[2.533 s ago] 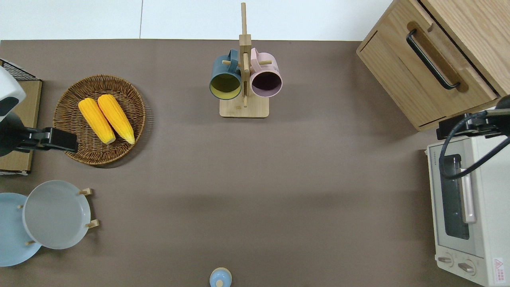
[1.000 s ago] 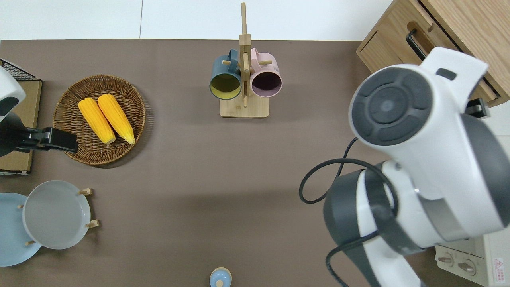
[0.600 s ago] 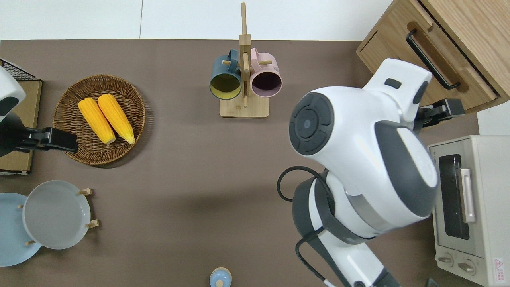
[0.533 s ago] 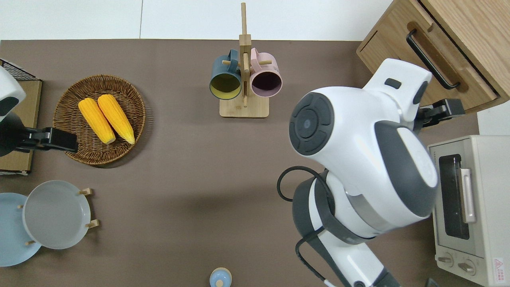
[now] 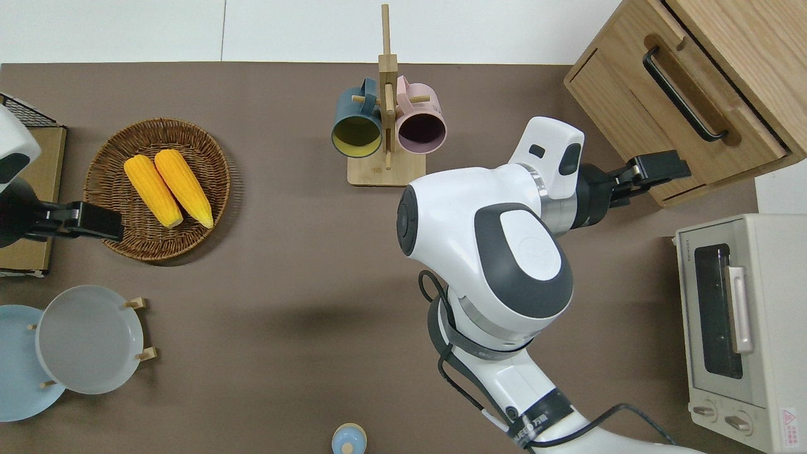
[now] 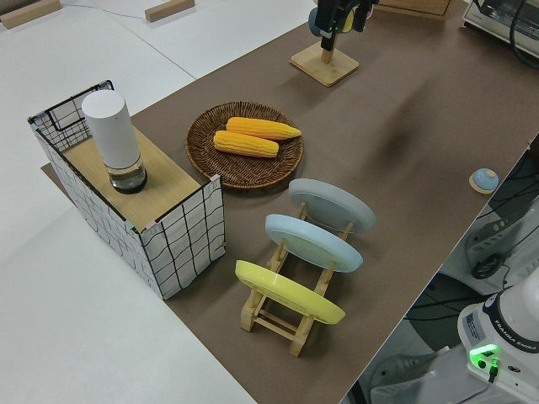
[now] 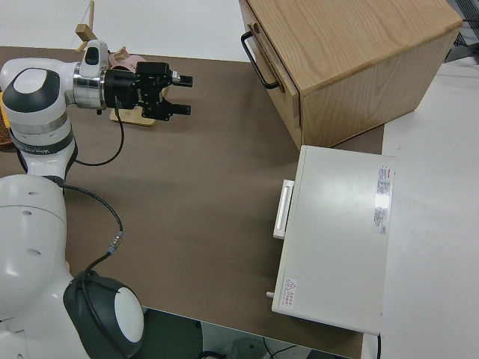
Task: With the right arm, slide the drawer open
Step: 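Raise the right arm and swing the right gripper toward the drawer handle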
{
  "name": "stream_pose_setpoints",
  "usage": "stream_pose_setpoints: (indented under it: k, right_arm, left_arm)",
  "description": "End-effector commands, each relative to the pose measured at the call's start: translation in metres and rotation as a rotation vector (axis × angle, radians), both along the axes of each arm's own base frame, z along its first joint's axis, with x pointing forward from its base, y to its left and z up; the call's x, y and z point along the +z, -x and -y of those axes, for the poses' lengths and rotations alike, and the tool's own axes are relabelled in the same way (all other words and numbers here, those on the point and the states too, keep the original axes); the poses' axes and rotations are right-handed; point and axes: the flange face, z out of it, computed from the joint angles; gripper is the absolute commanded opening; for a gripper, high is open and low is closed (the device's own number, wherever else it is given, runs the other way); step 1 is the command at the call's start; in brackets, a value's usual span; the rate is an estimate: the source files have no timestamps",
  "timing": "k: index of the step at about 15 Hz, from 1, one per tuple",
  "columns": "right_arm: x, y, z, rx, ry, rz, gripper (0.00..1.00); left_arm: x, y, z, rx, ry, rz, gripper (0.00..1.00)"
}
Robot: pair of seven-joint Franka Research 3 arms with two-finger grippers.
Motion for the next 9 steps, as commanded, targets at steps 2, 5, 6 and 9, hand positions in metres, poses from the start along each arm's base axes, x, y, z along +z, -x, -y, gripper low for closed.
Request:
stream_pose_setpoints:
  k: [2, 5, 6, 9]
  right_arm:
    - [-0.018, -0.009, -0.004, 0.054, 0.091, 0.031, 0.987]
    - [-0.025, -0.019, -0.001, 0.089, 0.093, 0.051, 0.987]
    - [-0.028, -0.023, 0.000, 0.107, 0.087, 0.051, 0.987]
    - [-0.038, -0.036, 0.008, 0.154, 0.136, 0.063, 0.987]
  left_arm:
    - [0.003, -0.002, -0.001, -0.010, -0.016, -0.006, 0.99]
    - [0.004, -0.002, -0.001, -0.010, -0.016, -0.005, 0.99]
    - [0.004, -0.002, -0.001, -0.010, -0.016, -0.005, 0.99]
    - [0.003, -0.002, -0.001, -0.010, -0.016, -0.006, 0.99]
